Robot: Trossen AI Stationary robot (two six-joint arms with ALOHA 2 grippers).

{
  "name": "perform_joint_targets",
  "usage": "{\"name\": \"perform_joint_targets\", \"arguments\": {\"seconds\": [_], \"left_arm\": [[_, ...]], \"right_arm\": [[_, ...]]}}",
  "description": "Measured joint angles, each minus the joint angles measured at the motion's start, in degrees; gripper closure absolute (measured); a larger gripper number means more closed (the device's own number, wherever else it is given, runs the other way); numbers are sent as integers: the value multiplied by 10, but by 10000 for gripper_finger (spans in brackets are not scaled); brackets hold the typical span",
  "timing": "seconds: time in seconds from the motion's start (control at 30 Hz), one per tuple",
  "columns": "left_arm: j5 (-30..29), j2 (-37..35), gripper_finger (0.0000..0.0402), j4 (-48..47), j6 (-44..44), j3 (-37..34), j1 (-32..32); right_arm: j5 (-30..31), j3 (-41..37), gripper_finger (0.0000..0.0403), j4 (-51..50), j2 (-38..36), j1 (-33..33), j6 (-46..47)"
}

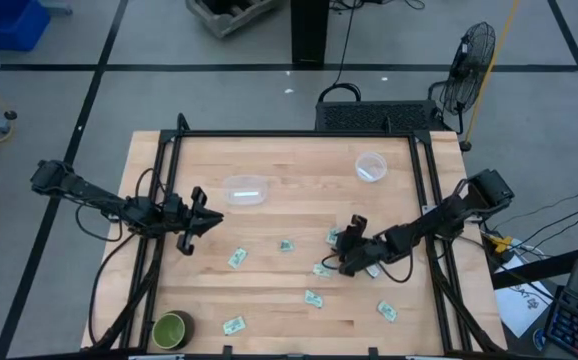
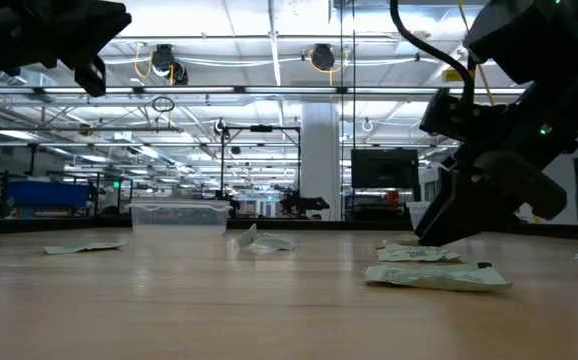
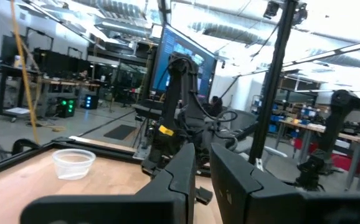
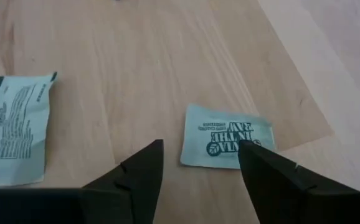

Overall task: Pick and place items into bin
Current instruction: Put the stevia packet into the right transparent bin

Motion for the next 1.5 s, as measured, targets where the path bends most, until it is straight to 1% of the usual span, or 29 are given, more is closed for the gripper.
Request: {"name": "perform_joint_targets", "arguments": {"seconds": [0.17,0.3,0.53,0.67,0.73,0.83,0.93,1.13,1.3,1.37,1.43,1.5], "left_arm": [[-2,0,350,0,0,0,0],[-4,0,350,0,0,0,0],[-4,0,350,0,0,0,0],[-4,0,350,0,0,0,0],[-4,0,350,0,0,0,0],[-4,0,350,0,0,0,0],[-4,0,350,0,0,0,0],[-4,0,350,-3,0,0,0],[-4,0,350,-4,0,0,0],[-4,0,350,-4,-1,0,0],[-4,0,350,-4,-1,0,0],[-4,0,350,-4,0,0,0]], "right_arm": [[-4,-5,224,2,-1,-16,4],[-27,-5,256,7,-1,-29,5],[-56,-5,343,9,-1,-49,9],[-56,-5,393,9,-1,-50,0],[-55,-6,397,19,0,-47,-8],[-53,-6,394,34,1,-42,-21],[-28,-7,400,37,-7,-38,-32],[73,-7,402,25,-52,-34,-42],[189,-6,402,-49,-110,-38,-17],[223,-6,402,-86,-133,-47,-2],[238,-6,402,-128,-157,-62,20],[241,-6,402,-159,-176,-87,38]]}}
